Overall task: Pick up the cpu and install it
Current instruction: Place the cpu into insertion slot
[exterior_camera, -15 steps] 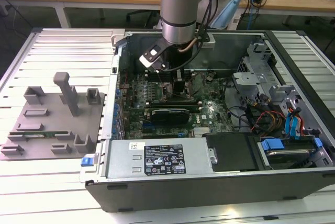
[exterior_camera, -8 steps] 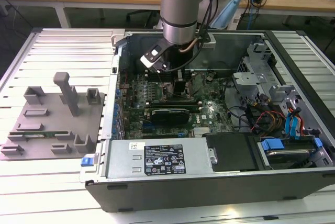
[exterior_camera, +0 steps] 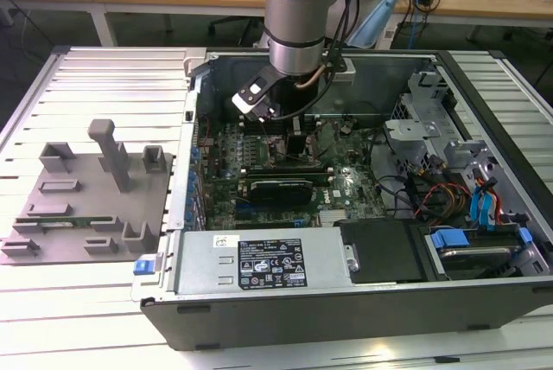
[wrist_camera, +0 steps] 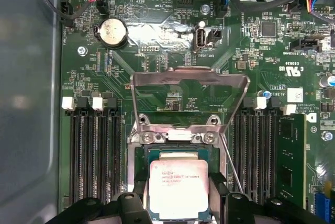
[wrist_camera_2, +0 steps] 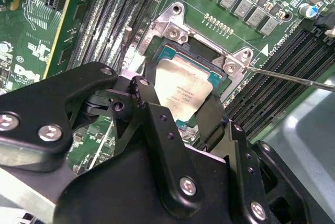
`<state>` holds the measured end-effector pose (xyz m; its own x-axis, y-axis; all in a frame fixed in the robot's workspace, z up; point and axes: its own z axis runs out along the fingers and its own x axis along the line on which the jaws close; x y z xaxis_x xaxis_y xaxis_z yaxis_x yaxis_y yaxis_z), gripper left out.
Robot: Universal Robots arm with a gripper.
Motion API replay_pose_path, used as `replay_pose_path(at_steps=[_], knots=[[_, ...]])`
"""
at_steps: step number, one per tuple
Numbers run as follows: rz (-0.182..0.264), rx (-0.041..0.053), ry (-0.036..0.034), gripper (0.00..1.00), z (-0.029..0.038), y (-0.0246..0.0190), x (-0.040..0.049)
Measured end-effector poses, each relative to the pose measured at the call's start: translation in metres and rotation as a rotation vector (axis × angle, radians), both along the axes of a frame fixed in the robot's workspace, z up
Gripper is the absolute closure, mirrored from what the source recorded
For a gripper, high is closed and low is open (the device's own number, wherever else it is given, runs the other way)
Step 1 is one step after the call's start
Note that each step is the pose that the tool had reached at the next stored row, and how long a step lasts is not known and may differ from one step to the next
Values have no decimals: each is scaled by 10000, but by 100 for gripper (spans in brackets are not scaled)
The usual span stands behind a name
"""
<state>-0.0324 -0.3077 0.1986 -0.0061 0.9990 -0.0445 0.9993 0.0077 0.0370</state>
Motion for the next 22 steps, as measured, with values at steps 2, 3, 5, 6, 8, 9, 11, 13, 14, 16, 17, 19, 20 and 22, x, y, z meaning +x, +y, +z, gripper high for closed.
replay_pose_path(at_steps=[2,3,5,6,8,9,11,13,14,16,17,19,20,22], knots=[[-1,5,1,45,-4,5,0],[-1,3,2,45,-5,6,0],[-1,5,2,45,-14,6,-1],[-1,6,2,45,-15,6,0],[-1,6,1,45,-15,6,0],[-1,6,1,45,-15,6,0],[-1,6,1,45,-17,6,0],[-1,6,2,45,-21,6,-1],[10,4,2,45,-22,6,-1],[14,6,1,45,-24,6,-1],[14,6,1,45,-25,6,-1],[14,8,0,45,-41,2,0],[15,9,-2,45,-33,1,-1],[11,10,-2,45,-23,2,0]])
